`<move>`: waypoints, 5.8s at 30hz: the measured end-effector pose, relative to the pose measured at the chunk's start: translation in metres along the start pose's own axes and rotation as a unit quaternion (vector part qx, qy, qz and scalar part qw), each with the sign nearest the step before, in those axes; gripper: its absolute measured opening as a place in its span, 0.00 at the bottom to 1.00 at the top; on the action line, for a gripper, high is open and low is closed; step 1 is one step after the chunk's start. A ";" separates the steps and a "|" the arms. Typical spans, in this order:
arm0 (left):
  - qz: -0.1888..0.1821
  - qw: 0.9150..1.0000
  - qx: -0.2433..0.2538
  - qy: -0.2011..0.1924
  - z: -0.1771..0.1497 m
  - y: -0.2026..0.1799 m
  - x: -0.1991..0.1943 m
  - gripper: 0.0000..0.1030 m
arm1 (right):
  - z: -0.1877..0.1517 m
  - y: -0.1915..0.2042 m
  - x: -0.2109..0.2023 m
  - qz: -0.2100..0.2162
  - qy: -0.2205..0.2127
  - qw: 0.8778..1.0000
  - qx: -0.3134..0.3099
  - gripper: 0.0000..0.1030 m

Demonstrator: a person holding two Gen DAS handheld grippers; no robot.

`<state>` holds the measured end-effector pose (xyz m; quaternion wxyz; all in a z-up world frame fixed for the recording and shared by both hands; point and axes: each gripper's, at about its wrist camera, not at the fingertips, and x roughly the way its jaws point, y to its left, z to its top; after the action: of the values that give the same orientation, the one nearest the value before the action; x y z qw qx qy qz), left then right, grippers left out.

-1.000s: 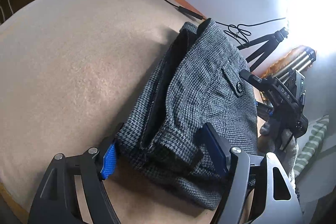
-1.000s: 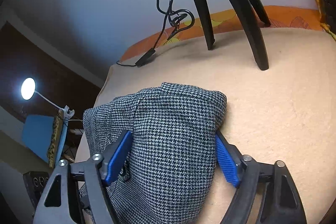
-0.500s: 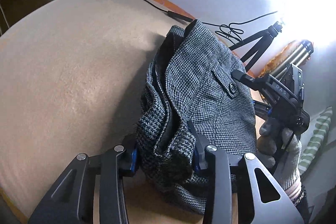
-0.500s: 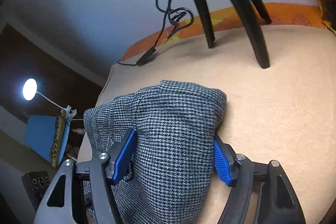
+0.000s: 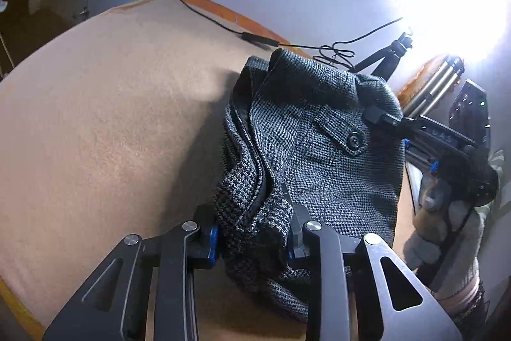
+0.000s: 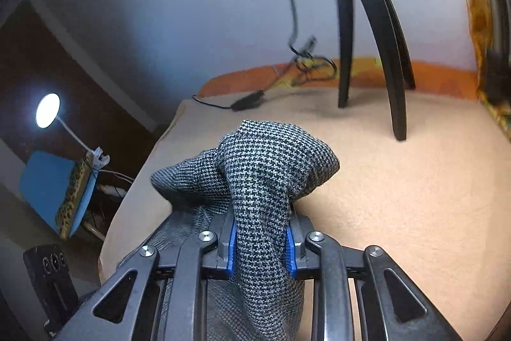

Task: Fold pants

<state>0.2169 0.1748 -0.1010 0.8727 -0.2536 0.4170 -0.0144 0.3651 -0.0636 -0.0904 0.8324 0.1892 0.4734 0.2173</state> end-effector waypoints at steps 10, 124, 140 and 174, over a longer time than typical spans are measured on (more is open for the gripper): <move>-0.012 0.999 0.037 -0.012 -0.005 -0.024 -0.018 0.25 | -0.005 0.027 -0.041 -0.011 -0.024 0.999 -0.037 0.20; -0.095 0.943 0.315 -0.047 -0.089 -0.403 -0.026 0.55 | -0.051 -0.229 -0.388 -0.314 -0.178 0.932 0.040 0.74; -0.103 0.939 0.323 -0.063 -0.112 -0.374 -0.071 0.67 | -0.110 -0.158 -0.399 -0.339 -0.197 0.920 0.017 0.84; -0.078 0.941 0.320 -0.078 -0.127 -0.297 -0.086 0.74 | -0.179 -0.087 -0.356 -0.347 -0.227 0.910 0.014 1.00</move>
<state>0.1233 -0.1185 0.0295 0.9338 0.0068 0.3000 -0.1946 0.0621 -0.3089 0.0301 0.9376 0.0688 0.3104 -0.1406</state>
